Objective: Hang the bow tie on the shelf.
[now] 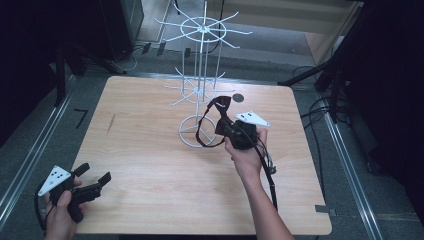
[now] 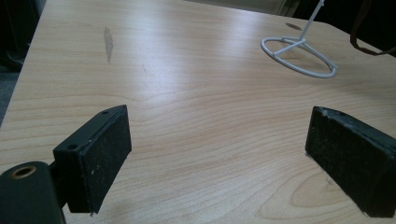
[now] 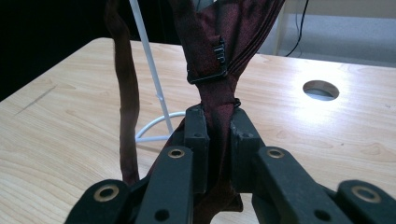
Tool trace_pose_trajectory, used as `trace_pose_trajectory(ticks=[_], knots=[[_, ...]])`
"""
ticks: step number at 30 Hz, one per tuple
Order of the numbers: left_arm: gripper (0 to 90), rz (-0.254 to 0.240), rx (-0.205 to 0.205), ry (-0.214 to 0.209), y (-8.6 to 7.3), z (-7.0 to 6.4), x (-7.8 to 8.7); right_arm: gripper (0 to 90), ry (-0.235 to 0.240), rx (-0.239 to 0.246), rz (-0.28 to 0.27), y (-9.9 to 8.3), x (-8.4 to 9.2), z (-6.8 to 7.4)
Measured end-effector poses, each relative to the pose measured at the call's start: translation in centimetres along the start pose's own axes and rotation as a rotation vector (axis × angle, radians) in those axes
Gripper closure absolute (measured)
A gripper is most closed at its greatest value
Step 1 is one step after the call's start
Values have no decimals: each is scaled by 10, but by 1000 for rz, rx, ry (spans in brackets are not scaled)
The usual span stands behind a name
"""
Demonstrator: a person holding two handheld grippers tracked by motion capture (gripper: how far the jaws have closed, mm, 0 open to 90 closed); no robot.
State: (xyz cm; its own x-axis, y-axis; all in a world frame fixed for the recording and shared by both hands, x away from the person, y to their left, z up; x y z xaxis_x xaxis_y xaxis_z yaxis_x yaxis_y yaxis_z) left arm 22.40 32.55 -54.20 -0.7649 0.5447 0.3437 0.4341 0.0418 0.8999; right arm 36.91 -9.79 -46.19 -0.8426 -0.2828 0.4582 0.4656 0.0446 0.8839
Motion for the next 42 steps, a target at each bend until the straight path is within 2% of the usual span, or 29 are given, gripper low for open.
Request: trace_pose_trajectory(ticks=[29, 38, 42], knots=[[76, -1, 1, -2, 0, 0, 0, 800, 34, -32, 60, -19, -18, 3], [76, 0, 1, -2, 0, 0, 0, 773, 41, -26, 83, -25, -22, 2], [76, 0, 1, -2, 0, 0, 0, 743, 54, -42, 88, -27, -23, 0]])
Point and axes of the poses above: each handheld gripper's, and its own axes: x roughly backward along the jaws, y roughly out of its top, z roughly to its left, the point moved 5 cm from there along -x, roughly forward along the jaws, and after that the axes turned 10 degrees about -y, right-handed, at the moved point
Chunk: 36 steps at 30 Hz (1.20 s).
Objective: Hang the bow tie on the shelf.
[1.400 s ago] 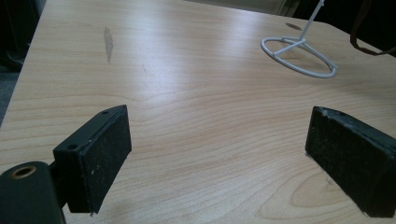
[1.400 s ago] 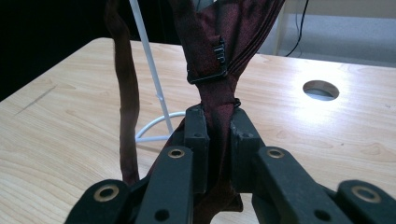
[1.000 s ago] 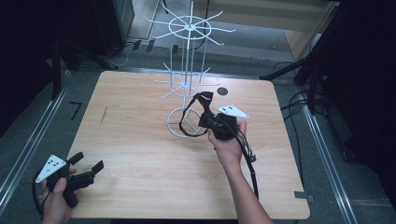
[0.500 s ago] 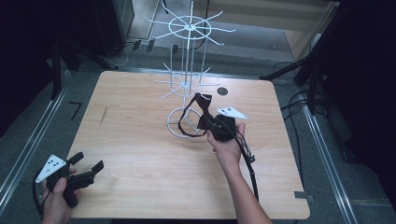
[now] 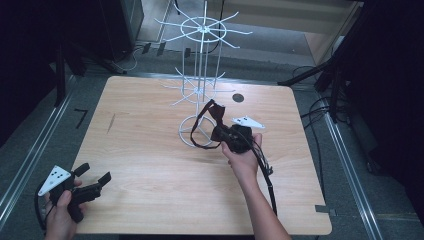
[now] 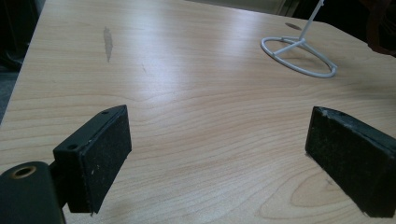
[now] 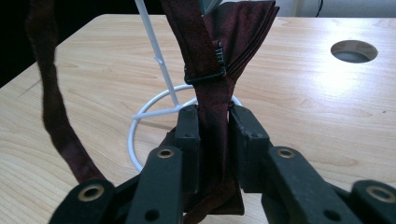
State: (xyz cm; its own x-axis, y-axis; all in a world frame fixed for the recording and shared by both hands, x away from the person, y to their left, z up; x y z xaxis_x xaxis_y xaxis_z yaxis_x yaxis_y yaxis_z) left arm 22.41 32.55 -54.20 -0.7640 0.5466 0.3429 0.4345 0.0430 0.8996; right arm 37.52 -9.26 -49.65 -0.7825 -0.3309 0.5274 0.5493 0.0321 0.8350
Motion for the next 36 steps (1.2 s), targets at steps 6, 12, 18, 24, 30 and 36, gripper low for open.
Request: trace_pose_trajectory(ticks=[6, 12, 18, 24, 30, 36], knots=[[76, 1, 0, 0, 0, 0, 0, 663, 13, 2, 5, 0, 1, -1], [76, 1, 0, 0, 0, 0, 0, 502, 51, 11, -16, 2, 6, 0], [76, 0, 0, 1, 0, 0, 0, 440, 49, -1, -30, 3, 13, -7], [76, 1, 0, 1, 0, 0, 0, 406, 45, -13, -53, 4, 21, -16], [76, 1, -2, 2, 0, 0, 0, 399, 45, -15, -73, 5, 31, -24], [76, 2, -2, 2, 0, 0, 0, 395, 41, -15, -83, 4, 40, -31]])
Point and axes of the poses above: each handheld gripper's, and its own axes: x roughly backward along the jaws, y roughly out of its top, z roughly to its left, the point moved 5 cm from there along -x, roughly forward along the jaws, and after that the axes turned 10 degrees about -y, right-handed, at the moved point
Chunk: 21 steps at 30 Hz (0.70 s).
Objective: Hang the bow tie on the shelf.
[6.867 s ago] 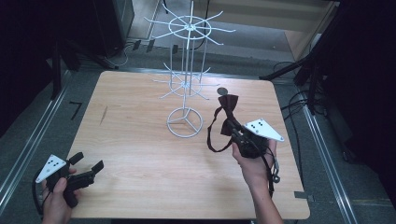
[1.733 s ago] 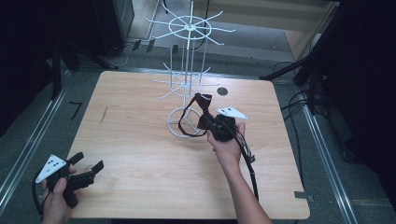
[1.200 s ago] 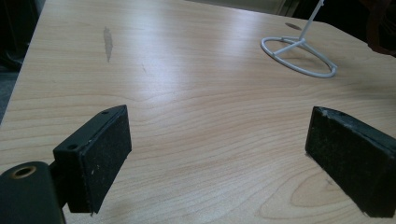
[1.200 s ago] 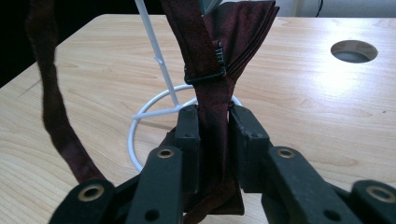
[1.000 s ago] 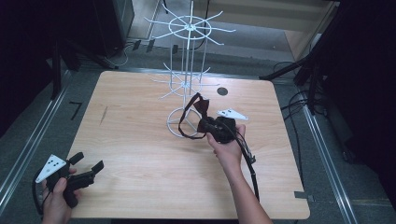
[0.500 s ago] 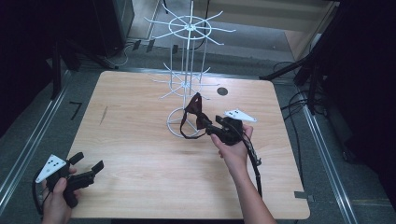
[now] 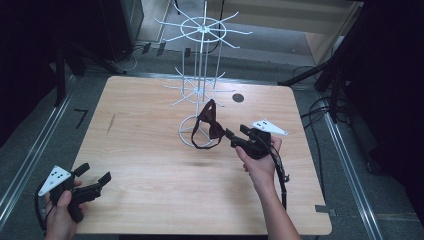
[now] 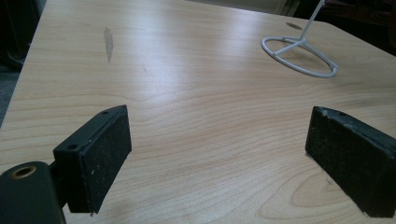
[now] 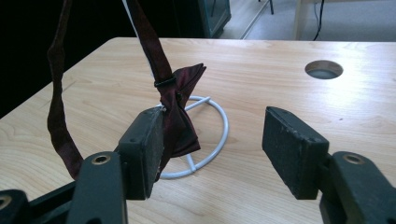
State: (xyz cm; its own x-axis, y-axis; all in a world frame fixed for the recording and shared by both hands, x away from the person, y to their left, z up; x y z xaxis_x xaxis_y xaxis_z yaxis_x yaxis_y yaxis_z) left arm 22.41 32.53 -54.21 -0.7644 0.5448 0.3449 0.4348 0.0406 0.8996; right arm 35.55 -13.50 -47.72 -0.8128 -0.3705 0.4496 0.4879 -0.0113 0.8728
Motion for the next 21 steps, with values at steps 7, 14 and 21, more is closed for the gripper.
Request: trace_pose_trajectory(ticks=[7, 14, 21], knots=[[76, -2, 1, 0, 0, 0, 0, 397, -17, -12, -21, -3, 10, -14], [76, -1, -1, 3, 0, 0, 0, 400, -47, -27, -16, -11, 17, -33], [76, 2, -1, 7, 0, 0, 0, 400, -67, -37, -12, -19, 22, -46]])
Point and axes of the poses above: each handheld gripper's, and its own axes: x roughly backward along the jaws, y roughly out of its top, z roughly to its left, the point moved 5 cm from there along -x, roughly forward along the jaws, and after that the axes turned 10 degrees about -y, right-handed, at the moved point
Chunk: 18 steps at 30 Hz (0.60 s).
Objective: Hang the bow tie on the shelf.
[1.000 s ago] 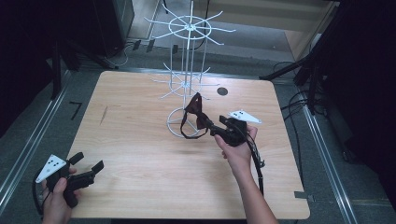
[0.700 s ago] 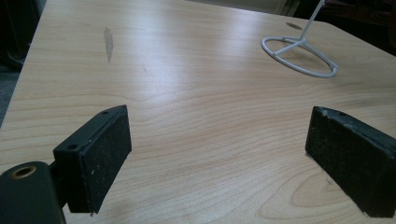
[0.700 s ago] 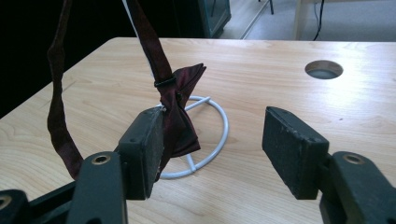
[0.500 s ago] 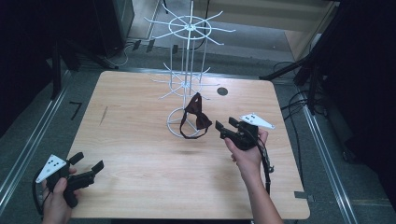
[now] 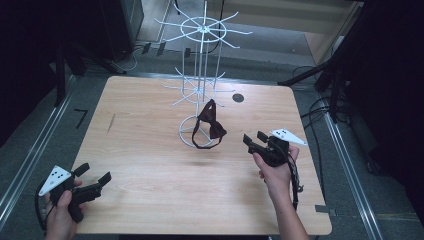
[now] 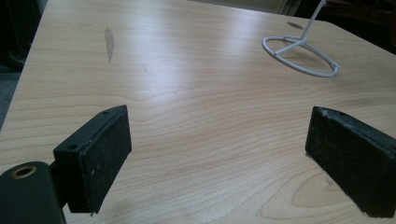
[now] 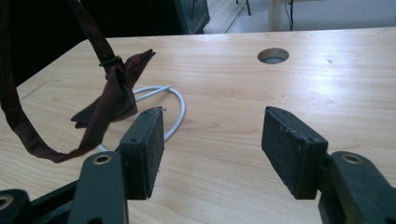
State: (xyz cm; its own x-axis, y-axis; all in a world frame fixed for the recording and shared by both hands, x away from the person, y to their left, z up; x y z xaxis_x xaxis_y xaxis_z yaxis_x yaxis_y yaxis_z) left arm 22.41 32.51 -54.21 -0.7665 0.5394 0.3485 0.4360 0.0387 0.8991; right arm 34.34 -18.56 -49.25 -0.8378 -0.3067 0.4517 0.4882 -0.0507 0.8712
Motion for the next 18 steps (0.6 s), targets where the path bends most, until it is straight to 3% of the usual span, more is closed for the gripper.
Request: trace_pose_trajectory(ticks=[6, 18], knots=[[77, -2, 1, -1, 0, 0, 0, 400, -15, -16, 8, -7, 3, -9], [76, -3, 1, -2, 0, 0, 0, 393, -41, -1, 26, -22, 11, -26]])
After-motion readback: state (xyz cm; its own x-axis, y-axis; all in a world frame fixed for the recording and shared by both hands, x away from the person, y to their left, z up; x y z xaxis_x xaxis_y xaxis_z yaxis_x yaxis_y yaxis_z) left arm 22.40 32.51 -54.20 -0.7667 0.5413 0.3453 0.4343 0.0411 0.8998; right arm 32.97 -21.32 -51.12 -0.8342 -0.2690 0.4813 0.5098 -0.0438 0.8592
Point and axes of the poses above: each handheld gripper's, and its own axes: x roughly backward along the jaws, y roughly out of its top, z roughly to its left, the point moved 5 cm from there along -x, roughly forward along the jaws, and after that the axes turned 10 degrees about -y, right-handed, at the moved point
